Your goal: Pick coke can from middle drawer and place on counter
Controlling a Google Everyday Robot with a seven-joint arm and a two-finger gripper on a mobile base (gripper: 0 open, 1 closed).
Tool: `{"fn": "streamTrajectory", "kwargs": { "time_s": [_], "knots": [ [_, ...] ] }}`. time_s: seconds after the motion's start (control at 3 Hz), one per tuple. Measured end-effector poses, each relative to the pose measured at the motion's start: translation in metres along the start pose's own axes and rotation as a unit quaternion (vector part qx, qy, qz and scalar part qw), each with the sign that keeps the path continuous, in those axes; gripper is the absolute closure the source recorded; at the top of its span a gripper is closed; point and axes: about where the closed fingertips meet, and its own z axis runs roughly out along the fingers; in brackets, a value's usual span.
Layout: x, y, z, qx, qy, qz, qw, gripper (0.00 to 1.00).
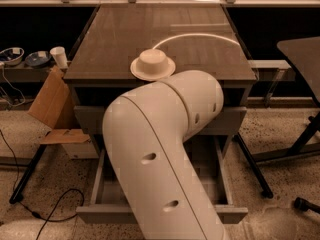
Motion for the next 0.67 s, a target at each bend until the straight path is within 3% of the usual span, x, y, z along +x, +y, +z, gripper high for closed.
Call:
{"fn": "streamTrajectory", "kwargs": {
  "time_s": [0.33, 0.67],
  "knots": [
    [0.001, -0.008, -0.012, 0.006, -0.01, 0.01, 0.9999, 0.64],
    [-0.001, -0.021, -0.056, 0.013, -0.049, 0.024, 0.9984, 0.87]
  ]
}}
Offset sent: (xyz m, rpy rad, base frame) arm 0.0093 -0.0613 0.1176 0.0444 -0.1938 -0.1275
